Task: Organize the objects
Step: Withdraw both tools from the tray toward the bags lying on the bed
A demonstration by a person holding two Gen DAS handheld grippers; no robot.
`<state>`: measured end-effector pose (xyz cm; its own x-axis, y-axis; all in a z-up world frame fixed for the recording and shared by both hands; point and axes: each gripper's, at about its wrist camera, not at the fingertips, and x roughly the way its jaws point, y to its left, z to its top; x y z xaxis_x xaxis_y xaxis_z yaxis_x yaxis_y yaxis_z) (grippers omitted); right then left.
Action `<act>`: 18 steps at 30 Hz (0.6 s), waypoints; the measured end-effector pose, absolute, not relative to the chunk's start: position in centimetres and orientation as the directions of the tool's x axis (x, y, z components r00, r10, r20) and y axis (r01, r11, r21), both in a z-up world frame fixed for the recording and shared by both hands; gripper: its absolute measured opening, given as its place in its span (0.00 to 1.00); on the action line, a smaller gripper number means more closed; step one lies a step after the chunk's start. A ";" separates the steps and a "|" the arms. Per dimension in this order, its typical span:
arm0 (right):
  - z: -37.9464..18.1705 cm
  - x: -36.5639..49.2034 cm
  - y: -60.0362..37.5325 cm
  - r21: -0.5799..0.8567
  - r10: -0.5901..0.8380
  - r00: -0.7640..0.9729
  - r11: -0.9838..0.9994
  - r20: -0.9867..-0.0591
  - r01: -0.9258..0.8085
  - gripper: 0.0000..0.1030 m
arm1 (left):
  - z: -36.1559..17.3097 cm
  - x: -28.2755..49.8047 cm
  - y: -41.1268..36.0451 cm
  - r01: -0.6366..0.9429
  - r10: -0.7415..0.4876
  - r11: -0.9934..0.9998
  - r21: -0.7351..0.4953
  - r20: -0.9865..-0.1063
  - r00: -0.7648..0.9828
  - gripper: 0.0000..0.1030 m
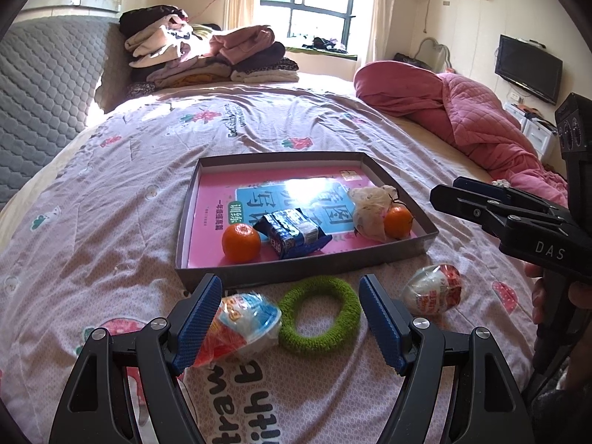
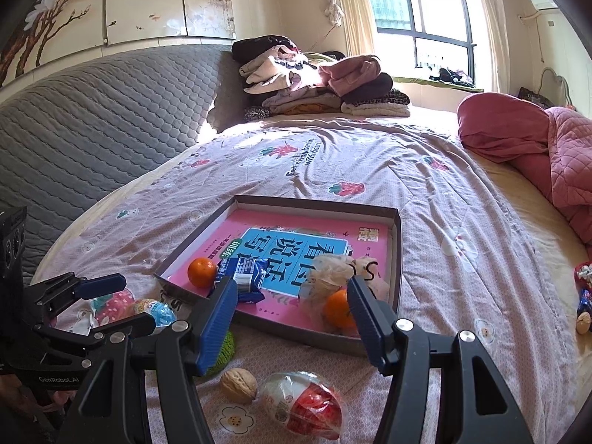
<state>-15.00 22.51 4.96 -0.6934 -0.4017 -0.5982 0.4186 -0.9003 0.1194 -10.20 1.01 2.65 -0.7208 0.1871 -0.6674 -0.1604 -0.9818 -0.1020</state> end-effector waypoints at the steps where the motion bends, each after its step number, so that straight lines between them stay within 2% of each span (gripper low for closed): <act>1: 5.0 -14.8 22.5 0.119 -0.401 -0.693 -0.900 -0.598 0.418 0.59 | 2.6 -10.0 1.0 -0.164 0.190 -0.981 -0.102 -0.667 -0.720 0.75; 18: 4.9 -12.4 24.5 0.150 -0.399 -0.701 -0.908 -0.591 0.391 0.60 | 2.1 -6.8 1.9 -0.203 0.201 -0.976 -0.076 -0.672 -0.713 0.75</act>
<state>-12.45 24.53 4.87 -0.7014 -0.3990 -0.5907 0.3908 -0.9082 0.1496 -6.82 1.94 2.08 -0.7126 0.2006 -0.6722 -0.2031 -0.9762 -0.0760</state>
